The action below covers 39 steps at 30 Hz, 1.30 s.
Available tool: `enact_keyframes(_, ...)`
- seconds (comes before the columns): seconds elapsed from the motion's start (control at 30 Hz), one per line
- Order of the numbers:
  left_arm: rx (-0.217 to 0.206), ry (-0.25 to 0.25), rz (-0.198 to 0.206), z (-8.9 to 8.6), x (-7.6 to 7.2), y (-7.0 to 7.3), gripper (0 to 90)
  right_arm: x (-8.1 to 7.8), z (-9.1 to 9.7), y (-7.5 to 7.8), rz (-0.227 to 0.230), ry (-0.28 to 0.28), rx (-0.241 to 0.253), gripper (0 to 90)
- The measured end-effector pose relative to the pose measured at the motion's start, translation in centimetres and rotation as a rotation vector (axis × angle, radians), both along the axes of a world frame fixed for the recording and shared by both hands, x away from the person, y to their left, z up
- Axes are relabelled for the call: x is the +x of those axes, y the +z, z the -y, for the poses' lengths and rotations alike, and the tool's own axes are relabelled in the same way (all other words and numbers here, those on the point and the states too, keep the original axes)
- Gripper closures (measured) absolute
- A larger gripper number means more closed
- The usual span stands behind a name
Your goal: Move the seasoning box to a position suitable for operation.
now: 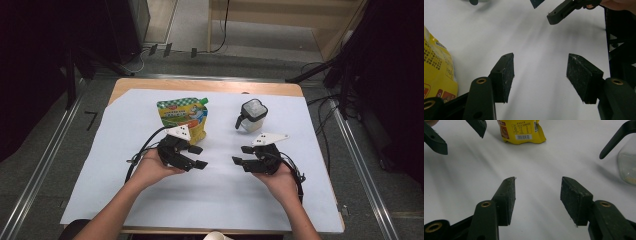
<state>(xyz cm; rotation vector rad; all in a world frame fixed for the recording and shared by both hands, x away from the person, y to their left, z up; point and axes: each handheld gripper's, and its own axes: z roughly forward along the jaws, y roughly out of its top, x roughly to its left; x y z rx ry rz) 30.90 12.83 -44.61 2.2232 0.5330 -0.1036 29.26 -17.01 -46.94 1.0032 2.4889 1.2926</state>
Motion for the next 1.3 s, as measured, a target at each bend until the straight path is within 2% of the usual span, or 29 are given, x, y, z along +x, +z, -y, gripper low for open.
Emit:
enact_keyframes(0.3,-0.011,-0.008,-0.014,0.0,0.0,0.0,40.3,0.1,0.2,0.0,0.002,-0.007,-0.001,47.7)
enact_keyframes(0.6,-0.008,-0.013,-0.001,-0.3,0.0,0.4,39.7,0.5,0.9,0.2,0.011,-0.033,0.014,47.7)
enact_keyframes(0.73,-0.014,-0.006,-0.004,-0.5,0.1,0.5,39.3,1.5,1.8,-0.1,0.011,-0.064,0.021,47.8)
enact_keyframes(0.83,-0.018,-0.002,-0.004,-0.6,0.1,0.6,39.4,2.8,2.7,-0.3,0.018,-0.124,0.032,47.0)
enact_keyframes(1.03,-0.006,-0.005,-0.008,-0.5,-0.1,0.4,39.8,4.4,3.8,-0.8,0.008,-0.173,0.035,45.2)
enact_keyframes(1.17,0.000,-0.006,-0.004,-0.6,-0.2,0.5,40.0,5.8,4.8,-1.1,-0.003,-0.224,0.025,41.8)
enact_keyframes(1.3,-0.007,0.003,-0.002,-0.7,-0.3,0.4,40.3,6.6,5.4,-1.3,0.008,-0.254,0.036,38.1)
